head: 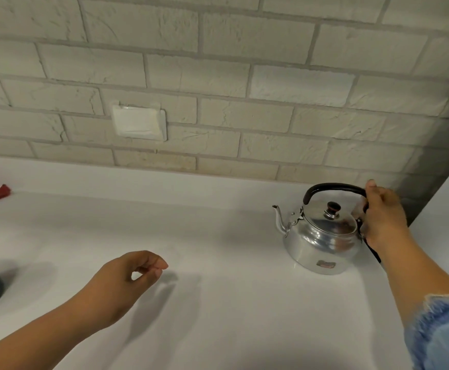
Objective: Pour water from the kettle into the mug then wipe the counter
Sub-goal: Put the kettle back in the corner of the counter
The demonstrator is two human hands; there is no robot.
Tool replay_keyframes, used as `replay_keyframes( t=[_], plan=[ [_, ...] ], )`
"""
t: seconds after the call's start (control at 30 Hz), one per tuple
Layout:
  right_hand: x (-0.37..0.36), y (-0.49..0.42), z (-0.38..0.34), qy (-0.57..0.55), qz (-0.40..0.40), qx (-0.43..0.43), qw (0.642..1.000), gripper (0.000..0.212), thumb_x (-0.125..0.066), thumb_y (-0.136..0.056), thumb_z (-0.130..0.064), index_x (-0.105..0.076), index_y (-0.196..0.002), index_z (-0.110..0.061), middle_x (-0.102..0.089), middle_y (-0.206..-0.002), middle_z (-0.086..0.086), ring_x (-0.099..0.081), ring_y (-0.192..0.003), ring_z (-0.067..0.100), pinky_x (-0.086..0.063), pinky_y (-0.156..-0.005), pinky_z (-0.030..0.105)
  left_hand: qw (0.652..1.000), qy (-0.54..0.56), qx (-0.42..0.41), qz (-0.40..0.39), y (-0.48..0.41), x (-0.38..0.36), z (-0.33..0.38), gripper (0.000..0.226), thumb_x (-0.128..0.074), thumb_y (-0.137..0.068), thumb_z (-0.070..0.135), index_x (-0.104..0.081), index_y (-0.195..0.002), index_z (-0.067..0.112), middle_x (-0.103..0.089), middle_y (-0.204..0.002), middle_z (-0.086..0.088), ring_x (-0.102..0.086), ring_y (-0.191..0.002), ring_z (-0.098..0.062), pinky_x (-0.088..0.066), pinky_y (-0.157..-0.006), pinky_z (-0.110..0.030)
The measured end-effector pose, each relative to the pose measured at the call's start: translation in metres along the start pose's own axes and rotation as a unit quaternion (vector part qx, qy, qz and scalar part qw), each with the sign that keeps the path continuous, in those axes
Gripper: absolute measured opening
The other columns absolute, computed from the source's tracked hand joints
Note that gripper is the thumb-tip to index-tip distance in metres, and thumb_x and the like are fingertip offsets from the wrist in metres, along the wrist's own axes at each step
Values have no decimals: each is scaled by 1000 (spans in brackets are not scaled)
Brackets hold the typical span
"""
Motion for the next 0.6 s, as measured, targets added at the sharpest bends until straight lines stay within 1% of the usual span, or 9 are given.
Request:
replay_keyframes(
  t=[0.07, 0.1, 0.13, 0.2, 0.27, 0.33, 0.43, 0.53, 0.6],
  plan=[
    [2, 16, 10, 53, 119, 39, 991, 61, -44, -78, -70, -62, -87, -12, -64, -91, 20, -60, -83, 36, -50, -80, 46, 1000, -20, 0, -2, -1, -2, -1, 11, -58, -88, 30, -64, -88, 40, -64, -97, 18, -62, -81, -4, -41, -68, -12],
    [1, 31, 16, 46, 150, 45, 987, 70, -46, -77, -72, -62, -95, -6, -63, -100, 23, -60, -93, 38, -49, -87, 49, 1000, -30, -4, -5, -1, -4, -3, 10, -58, -88, 31, -63, -88, 40, -63, -99, 19, -61, -84, -3, -41, -70, -13],
    [-3, 47, 24, 40, 155, 46, 986, 77, -49, -74, -75, -61, -104, -5, -61, -108, 23, -58, -102, 38, -49, -90, 50, 999, -38, -9, -8, -1, -5, -5, 9, -58, -88, 31, -62, -89, 39, -62, -102, 20, -59, -88, -1, -41, -73, -14],
    [-15, 78, 40, 66, 99, 43, 992, 96, -59, -60, -79, -52, -126, -9, -51, -128, 21, -51, -116, 35, -48, -94, 50, 999, -44, -16, -12, 0, -6, -7, 9, -58, -88, 31, -63, -91, 39, -62, -104, 20, -57, -94, 0, -40, -79, -17],
    [-27, 95, 50, 125, 40, 50, 990, 116, -74, -51, -67, -30, -144, -14, -32, -145, 17, -37, -130, 36, -43, -101, 51, 999, -47, -17, -13, 1, -7, -9, 9, -58, -88, 32, -63, -91, 39, -61, -103, 21, -58, -92, 1, -40, -77, -14],
    [-34, 96, 54, 158, 8, 72, 985, 127, -86, -52, -51, -13, -150, -16, -18, -153, 15, -25, -139, 38, -38, -106, 54, 999, -49, -15, -15, 1, -8, -10, 9, -58, -88, 32, -63, -91, 39, -60, -102, 23, -58, -88, 2, -39, -73, -10],
    [-34, 84, 54, 151, -12, 88, 985, 128, -89, -52, -42, -12, -150, -15, -19, -153, 14, -24, -140, 36, -38, -107, 51, 999, -48, -17, -18, 0, -10, -12, 10, -59, -87, 31, -63, -92, 38, -60, -103, 22, -58, -94, 1, -41, -78, -14],
    [-31, 73, 56, 130, -42, 79, 987, 123, -90, -52, -40, -16, -148, -19, -24, -151, 10, -31, -137, 34, -43, -102, 47, 998, -61, -22, -20, -2, -10, -15, 11, -59, -88, 28, -64, -94, 36, -61, -106, 19, -55, -103, 0, -42, -89, -22],
    [-30, 67, 57, 130, -54, 80, 987, 122, -90, -52, -39, -17, -148, -20, -25, -151, 9, -31, -137, 33, -41, -103, 46, 997, -67, -22, -20, -4, -10, -17, 12, -59, -88, 28, -64, -96, 35, -60, -107, 19, -55, -104, -1, -41, -91, -22]
  ],
)
Point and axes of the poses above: each hand's wrist, its own y-axis away from the middle knuckle, its own x-axis out of the back of the hand, z = x × y, the point moved 2 cm from there along -y, towards the middle knuckle
